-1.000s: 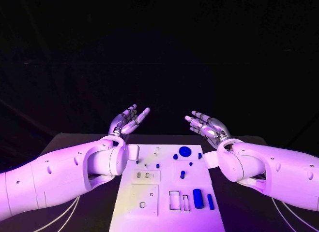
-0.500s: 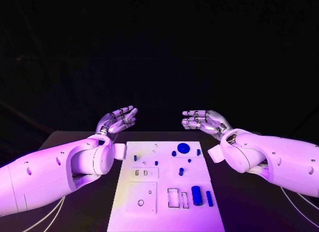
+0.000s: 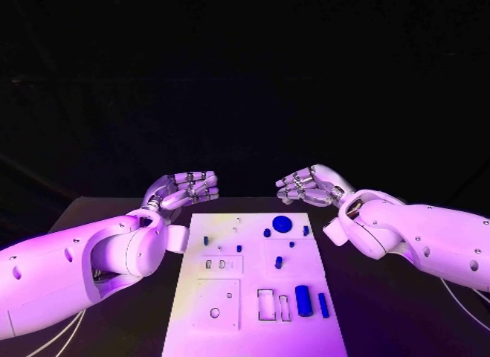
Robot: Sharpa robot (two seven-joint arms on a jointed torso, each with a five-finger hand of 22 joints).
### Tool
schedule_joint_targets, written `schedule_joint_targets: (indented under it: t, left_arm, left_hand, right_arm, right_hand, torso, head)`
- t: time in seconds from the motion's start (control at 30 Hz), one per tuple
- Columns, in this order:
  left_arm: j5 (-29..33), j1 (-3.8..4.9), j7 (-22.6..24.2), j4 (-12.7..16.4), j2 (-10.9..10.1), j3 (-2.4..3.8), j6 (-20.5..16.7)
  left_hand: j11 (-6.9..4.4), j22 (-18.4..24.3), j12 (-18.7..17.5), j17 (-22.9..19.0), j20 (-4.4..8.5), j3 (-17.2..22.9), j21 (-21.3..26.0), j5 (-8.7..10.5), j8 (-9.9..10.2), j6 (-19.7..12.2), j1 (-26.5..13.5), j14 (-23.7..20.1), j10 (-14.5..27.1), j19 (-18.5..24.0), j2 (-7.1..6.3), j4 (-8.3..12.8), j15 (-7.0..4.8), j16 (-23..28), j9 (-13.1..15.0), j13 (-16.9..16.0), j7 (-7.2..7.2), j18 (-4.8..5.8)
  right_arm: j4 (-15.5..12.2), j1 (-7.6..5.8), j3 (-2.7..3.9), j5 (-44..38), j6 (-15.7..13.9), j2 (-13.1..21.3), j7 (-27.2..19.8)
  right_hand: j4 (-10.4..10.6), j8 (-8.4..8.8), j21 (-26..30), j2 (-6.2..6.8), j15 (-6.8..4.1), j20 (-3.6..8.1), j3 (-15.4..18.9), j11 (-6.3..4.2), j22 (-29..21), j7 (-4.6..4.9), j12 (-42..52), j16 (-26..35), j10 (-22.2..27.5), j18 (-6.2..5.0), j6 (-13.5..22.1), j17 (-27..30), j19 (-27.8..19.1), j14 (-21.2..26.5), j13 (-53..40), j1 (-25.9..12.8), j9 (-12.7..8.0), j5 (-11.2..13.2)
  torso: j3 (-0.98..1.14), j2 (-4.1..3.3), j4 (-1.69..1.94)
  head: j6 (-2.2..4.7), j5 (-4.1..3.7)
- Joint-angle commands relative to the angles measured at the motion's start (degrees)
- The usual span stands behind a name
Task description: Assemble the parts on the task board
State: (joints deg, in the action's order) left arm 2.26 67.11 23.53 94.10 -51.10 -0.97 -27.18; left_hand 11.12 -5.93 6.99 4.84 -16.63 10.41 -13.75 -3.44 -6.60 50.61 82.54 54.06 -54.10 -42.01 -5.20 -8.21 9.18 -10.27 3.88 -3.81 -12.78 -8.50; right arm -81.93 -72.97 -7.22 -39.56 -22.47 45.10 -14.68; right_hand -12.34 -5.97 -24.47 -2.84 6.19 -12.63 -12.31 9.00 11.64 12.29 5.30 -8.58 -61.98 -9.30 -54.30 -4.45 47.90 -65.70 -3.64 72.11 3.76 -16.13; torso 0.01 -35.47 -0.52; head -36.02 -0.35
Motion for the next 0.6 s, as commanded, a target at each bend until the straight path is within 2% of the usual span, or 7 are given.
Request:
schedule_joint_targets:
  t: [0.03, 0.17, 0.2, 0.37, 0.4, 0.5, 0.6]
  left_arm:
    - [-0.1, 0.52, -0.77, 1.56, -0.73, 0.04, 3.27]
    - [-0.67, 0.89, -0.61, 3.38, -1.75, 0.04, 3.34]
    - [-0.78, 0.99, -0.52, 4.04, -2.1, 0.04, 3.31]
    - [-0.95, 1.27, -0.23, 6.05, -3.15, 0.18, 3.3]
    - [-0.97, 1.32, -0.17, 6.39, -3.33, 0.25, 3.33]
    - [-1.0, 1.43, -0.03, 7.21, -3.76, 0.46, 3.4]
    - [-1.01, 1.57, 0.07, 7.82, -4.1, 0.61, 3.44]
  left_hand:
    - [-0.37, -0.16, 0.21, 0.19, 0.03, -0.05, -0.53, -0.02, -0.24, 1.06, 0.49, 1.21, -1.2, -1.09, 0.22, 0.58, -0.38, -0.17, 0.07, -0.09, -0.51, -1.43]
    - [-0.58, -0.21, 0.02, 0.36, 0.07, -0.15, -1.01, -0.02, -0.21, 1.85, 0.38, 2.24, -2.13, -2.03, 0.43, 0.92, -0.65, -0.09, 0.04, -0.09, -0.36, -1.75]
    - [-0.67, -0.24, -0.07, 0.45, 0.1, -0.19, -1.2, -0.02, -0.18, 2.12, 0.31, 2.71, -2.45, -2.4, 0.51, 1.02, -0.77, -0.11, 0.03, -0.09, -0.32, -1.83]
    - [-0.85, -0.3, -0.34, 0.69, 0.2, -0.23, -1.66, -0.02, -0.06, 2.68, 0.19, 3.79, -3.16, -3.26, 0.72, 1.24, -1.04, -0.12, 0.0, -0.08, -0.19, -1.96]
    - [-0.86, -0.3, -0.37, 0.7, 0.21, -0.24, -1.7, -0.02, -0.05, 2.72, 0.17, 3.87, -3.21, -3.34, 0.74, 1.26, -1.06, -0.11, 0.0, -0.08, -0.18, -1.97]
    - [-0.87, -0.31, -0.38, 0.71, 0.22, -0.24, -1.72, -0.02, -0.04, 2.73, 0.16, 3.89, -3.23, -3.37, 0.75, 1.26, -1.06, -0.11, 0.0, -0.08, -0.18, -1.97]
    - [-0.87, -0.31, -0.4, 0.72, 0.23, -0.25, -1.75, -0.02, -0.03, 2.76, 0.13, 3.93, -3.26, -3.42, 0.77, 1.25, -1.07, -0.1, 0.0, -0.08, -0.18, -1.98]
  right_arm:
    - [0.42, -0.48, 0.05, -13.28, 3.1, -0.34, 6.14]
    - [0.52, -1.23, 0.1, -20.38, 4.56, -0.69, 9.64]
    - [0.5, -1.52, 0.13, -23.26, 5.24, -0.85, 10.95]
    - [0.16, -2.26, 0.18, -33.63, 8.01, -1.48, 15.33]
    - [0.0, -2.37, 0.19, -35.71, 8.41, -1.59, 16.09]
    - [-0.55, -2.57, 0.2, -41.05, 9.23, -1.88, 18.05]
    - [-1.07, -2.7, 0.21, -45.66, 9.87, -2.19, 20.06]
  right_hand:
    - [-1.76, 0.46, -8.81, 2.22, -3.97, 3.98, -2.24, -2.94, 4.49, -2.03, -0.29, -3.26, -8.26, -1.28, -5.07, -2.75, 8.79, -13.35, -0.69, -0.57, 0.23, -0.26]
    - [-2.11, 0.34, -13.33, 3.08, -5.62, 5.73, -2.01, -3.89, 7.16, -2.88, -0.39, -6.52, -9.64, -1.14, -6.28, -5.52, 12.01, -19.09, -1.09, -0.89, 0.35, -0.05]
    - [-2.05, 0.44, -15.11, 3.58, -5.98, 6.24, -1.78, -4.24, 8.3, -2.88, -0.74, -8.79, -9.4, -1.17, -6.52, -7.25, 12.98, -20.68, -1.24, -1.4, 0.38, 0.13]
    - [-1.81, 0.19, -19.75, 4.47, -6.73, 6.98, -1.44, -4.35, 11.58, -3.62, -0.23, -18.95, -8.45, -1.08, -7.41, -13.79, 14.41, -20.95, -1.9, -2.33, 0.62, -0.9]
    - [-1.69, 0.28, -22.03, 4.52, -6.82, 7.02, -1.57, -4.3, 13.89, -3.77, -0.13, -22.47, -7.89, -0.81, -7.31, -15.95, 15.18, -20.32, -2.01, -2.49, 0.62, -0.93]
    - [-1.33, 0.37, -31.46, 5.0, -6.71, 7.09, -1.64, -4.49, 26.26, -3.79, 0.09, -30.76, -6.78, 0.82, -7.26, -22.2, 19.6, -20.56, -2.17, -3.08, 0.66, -0.98]
    - [-0.98, 0.63, -35.94, 5.37, -6.54, 7.04, -1.71, -4.45, 32.15, -3.74, 0.23, -37.64, -5.95, 1.56, -6.92, -28.88, 21.36, -20.41, -2.24, -3.48, 0.64, -1.0]
  torso:
    - [0.04, -1.83, 0.12]
    - [0.1, -2.9, 0.27]
    - [0.13, -3.43, 0.29]
    - [0.13, -4.67, 0.32]
    - [0.15, -4.9, 0.35]
    - [0.16, -5.51, 0.39]
    - [0.15, -5.91, 0.42]
  head:
    - [0.2, 0.08]
    - [0.24, -0.26]
    - [0.28, -0.35]
    - [0.2, -0.65]
    - [0.15, -0.73]
    - [0.12, -0.95]
    - [0.13, -1.12]
